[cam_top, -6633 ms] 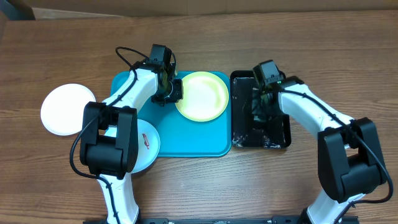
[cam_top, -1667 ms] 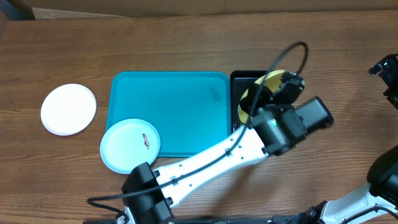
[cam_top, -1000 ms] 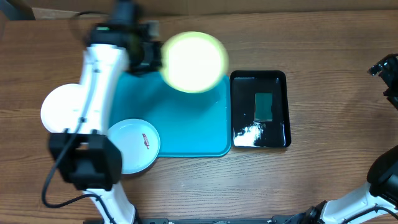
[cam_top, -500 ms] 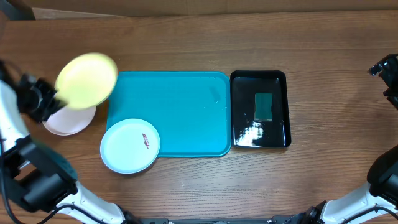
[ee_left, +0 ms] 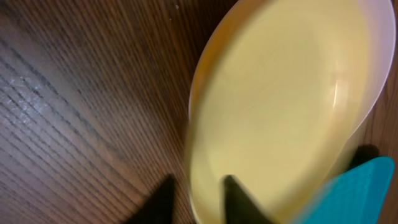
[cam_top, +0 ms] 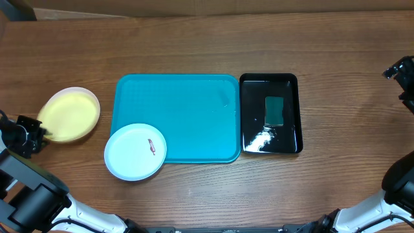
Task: Clean dirty plates on tray and stack at the side
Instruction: 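Carry the yellow plate left and stack it on the white plate, then grip the pale blue plate's rim with the left gripper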
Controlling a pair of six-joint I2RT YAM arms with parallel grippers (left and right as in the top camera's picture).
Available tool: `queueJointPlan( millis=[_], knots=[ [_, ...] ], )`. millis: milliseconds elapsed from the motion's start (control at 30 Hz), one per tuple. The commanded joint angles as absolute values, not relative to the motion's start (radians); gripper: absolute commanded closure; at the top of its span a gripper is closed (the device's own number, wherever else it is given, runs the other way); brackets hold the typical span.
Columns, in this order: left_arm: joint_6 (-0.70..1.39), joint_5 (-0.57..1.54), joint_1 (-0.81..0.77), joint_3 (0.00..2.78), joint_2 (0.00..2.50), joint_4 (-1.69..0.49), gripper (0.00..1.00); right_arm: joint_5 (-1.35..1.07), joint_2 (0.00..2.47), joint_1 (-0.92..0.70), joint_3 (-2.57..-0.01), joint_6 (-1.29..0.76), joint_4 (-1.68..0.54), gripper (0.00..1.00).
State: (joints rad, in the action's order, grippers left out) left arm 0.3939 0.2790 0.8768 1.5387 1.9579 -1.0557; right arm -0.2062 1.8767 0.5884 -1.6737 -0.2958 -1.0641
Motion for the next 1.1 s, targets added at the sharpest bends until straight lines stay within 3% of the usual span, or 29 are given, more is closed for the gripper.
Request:
queueJointPlan(
  millis=[0, 333, 600, 700, 767, 800, 867, 1000, 1067],
  knots=[
    [0.391, 0.362, 0.868, 1.534, 1.942, -1.058, 0.0, -0.211, 1.872, 0.588, -1.695, -0.303, -1.059, 0.0],
    [0.305, 0.453, 0.723, 1.534, 1.873, -1.208, 0.06, -0.211, 1.872, 0.588, -1.695, -0.303, -1.059, 0.0],
    [0.322, 0.157, 0.463, 1.515, 1.703, -1.364, 0.12, -0.211, 1.872, 0.588, -1.695, -0.303, -1.059, 0.0],
    [0.351, 0.045, 0.356, 1.467, 1.647, -1.372, 0.64, -0.211, 1.872, 0.588, -1.695, -0.303, -1.059, 0.0],
    [0.393, -0.009, 0.296, 1.402, 1.627, -1.367, 0.85, -0.211, 1.872, 0.588, -1.695, -0.303, -1.059, 0.0],
    [0.403, -0.02, 0.282, 1.377, 1.626, -1.361, 0.9, -0.211, 1.872, 0.588, -1.695, -0.303, -1.059, 0.0],
    [0.436, -0.029, 0.263, 1.272, 1.627, -1.306, 0.89, -0.211, 1.872, 0.588, -1.695, -0.303, -1.059, 0.0],
    [0.446, -0.029, 0.278, 1.122, 1.627, -1.215, 0.68, -0.211, 1.872, 0.588, -1.695, -0.303, -1.059, 0.0],
    [0.445, -0.027, 0.295, 1.077, 1.628, -1.193, 0.65, -0.211, 1.872, 0.588, -1.695, -0.303, -1.059, 0.0]
  ],
)
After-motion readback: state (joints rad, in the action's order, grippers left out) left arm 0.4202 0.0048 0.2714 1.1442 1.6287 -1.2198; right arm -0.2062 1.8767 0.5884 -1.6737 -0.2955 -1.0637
